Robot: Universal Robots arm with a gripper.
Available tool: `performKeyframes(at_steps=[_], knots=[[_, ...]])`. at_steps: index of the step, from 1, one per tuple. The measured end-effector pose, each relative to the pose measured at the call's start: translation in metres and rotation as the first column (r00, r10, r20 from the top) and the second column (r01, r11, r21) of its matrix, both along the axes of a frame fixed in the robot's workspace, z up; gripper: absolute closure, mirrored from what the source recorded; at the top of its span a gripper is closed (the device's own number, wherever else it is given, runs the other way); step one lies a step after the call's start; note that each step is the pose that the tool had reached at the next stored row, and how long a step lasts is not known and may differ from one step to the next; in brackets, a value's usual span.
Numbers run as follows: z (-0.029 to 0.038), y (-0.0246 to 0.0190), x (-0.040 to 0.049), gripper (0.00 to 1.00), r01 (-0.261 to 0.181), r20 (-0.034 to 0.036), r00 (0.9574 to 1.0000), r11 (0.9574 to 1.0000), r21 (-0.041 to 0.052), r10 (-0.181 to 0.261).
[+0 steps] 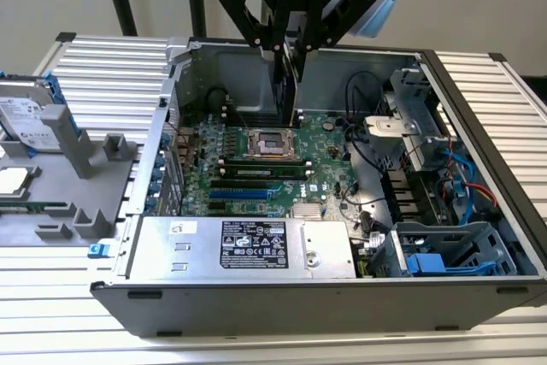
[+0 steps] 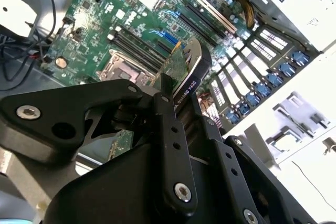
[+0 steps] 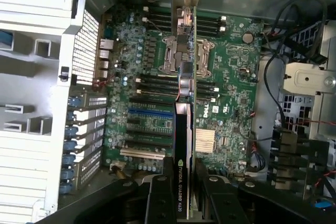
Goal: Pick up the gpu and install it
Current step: 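Insert the gpu into the slot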
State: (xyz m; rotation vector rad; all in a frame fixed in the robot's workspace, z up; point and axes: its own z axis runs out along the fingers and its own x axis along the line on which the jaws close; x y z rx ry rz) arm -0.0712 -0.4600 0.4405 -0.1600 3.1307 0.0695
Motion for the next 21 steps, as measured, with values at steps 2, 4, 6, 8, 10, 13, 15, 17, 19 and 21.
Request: performKeyframes(at_steps=[2, 4, 6, 8, 10, 13, 15, 17, 19, 21], knots=[[0.0002, 0.0, 0.0, 1.0, -0.007, 0.0, 1.0, 1.0, 0.0001, 0.007], [0.0003, 0.0, 0.0, 1.0, -0.014, 0.0, 0.9999, 0.9999, 0.0001, 0.014], [0.0005, 0.0, 0.0, 1.0, -0.02, 0.0, 0.9998, 0.9998, 0.0, 0.02], [0.0007, 0.0, 0.0, 1.0, -0.028, 0.0, 0.9996, 0.9996, 0.0, 0.028], [0.0007, 0.0, 0.0, 1.0, -0.035, 0.0, 0.9994, 0.9994, 0.0001, 0.035], [0.001, 0.0, 0.0, 1.0, -0.045, 0.0, 0.999, 0.999, 0.0, 0.045], [0.0011, 0.0, 0.0, 1.0, -0.052, 0.0, 0.9986, 0.9986, 0.0, 0.052], [0.0013, 0.0, 0.0, 1.0, -0.059, 0.0, 0.9983, 0.9983, 0.0, 0.059], [0.0014, 0.0, 0.0, 1.0, -0.066, 0.0, 0.9978, 0.9978, 0.0001, 0.066], [0.0016, 0.0, 0.0, 1.0, -0.074, 0.0, 0.9973, 0.9973, 0.0001, 0.074]])
